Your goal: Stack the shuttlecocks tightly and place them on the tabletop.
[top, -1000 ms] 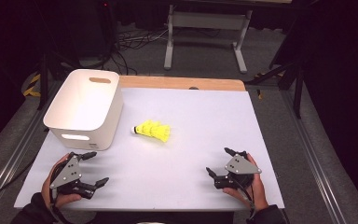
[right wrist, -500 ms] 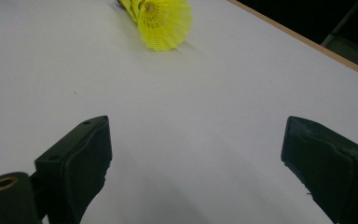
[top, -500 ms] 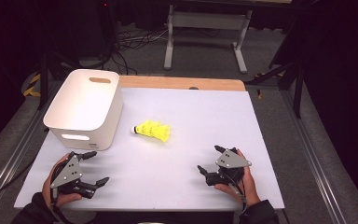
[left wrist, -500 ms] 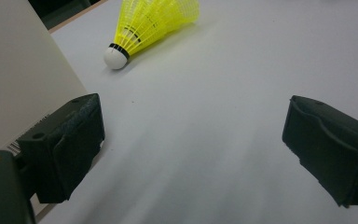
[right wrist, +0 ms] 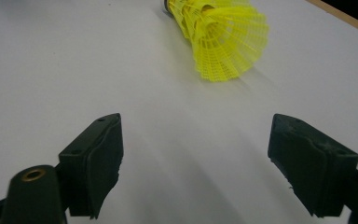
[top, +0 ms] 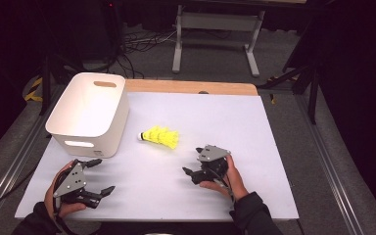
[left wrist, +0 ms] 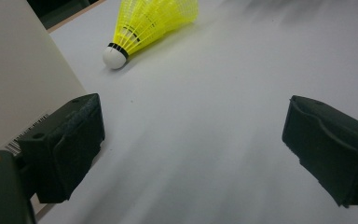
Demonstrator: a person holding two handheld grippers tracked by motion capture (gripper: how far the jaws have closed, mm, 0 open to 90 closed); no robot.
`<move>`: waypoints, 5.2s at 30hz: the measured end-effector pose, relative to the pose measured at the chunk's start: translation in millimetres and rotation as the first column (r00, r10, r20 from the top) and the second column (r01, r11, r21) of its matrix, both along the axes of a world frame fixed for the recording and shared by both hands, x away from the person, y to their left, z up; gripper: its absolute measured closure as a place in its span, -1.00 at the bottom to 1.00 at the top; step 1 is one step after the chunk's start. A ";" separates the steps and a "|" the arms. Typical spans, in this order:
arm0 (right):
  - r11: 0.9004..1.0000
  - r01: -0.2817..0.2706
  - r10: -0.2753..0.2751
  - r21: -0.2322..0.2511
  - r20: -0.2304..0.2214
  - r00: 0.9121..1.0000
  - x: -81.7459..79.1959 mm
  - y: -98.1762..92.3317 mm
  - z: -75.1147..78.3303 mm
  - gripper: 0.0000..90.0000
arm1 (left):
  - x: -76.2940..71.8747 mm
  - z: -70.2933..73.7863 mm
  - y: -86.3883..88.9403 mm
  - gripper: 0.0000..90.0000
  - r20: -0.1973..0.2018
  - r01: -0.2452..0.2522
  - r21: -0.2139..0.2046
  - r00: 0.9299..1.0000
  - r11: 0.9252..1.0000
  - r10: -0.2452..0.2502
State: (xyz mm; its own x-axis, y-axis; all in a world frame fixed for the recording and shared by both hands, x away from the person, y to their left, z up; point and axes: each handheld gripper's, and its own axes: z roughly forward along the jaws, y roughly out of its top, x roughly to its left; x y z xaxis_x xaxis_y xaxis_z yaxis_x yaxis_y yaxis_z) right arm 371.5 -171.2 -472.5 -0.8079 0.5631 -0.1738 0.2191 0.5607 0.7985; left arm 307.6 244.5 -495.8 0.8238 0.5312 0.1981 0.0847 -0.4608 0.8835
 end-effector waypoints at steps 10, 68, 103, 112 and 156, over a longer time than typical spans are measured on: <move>0.999 -0.038 0.038 0.006 -0.080 0.996 40.8 49.4 -4.0 -0.37 | 0.0 0.2 1.1 -0.85 0.003 0.006 -0.002 1.000 1.000 -0.006; 0.995 0.060 -0.054 0.081 -0.082 0.995 76.1 105.3 14.7 0.94 | 6.0 -2.5 -8.1 -0.79 -0.034 -0.039 0.005 0.999 0.999 0.040; 0.990 -0.126 0.126 -0.063 0.000 0.992 -15.4 45.0 43.6 0.94 | 63.7 18.5 -118.2 -0.47 -0.045 0.097 0.080 0.995 0.992 -0.094; 0.974 -0.150 0.156 -0.167 0.028 0.987 -21.1 59.0 40.1 0.93 | 75.2 16.5 -136.2 -0.19 -0.085 0.140 0.125 0.988 0.982 -0.130; 0.976 -0.205 0.210 -0.076 0.071 0.975 -44.2 58.9 71.6 -0.07 | 65.5 18.7 -138.8 0.10 -0.021 0.191 -0.075 0.981 0.979 -0.193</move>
State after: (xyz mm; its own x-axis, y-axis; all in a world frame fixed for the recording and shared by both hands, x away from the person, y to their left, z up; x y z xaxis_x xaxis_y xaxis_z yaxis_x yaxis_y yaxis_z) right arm 327.3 -112.3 -400.9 -0.8882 0.3694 -0.2731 0.0305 0.6406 0.7672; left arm 373.2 105.7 -477.1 0.9166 0.3745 0.1403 0.0259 -0.4058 0.9136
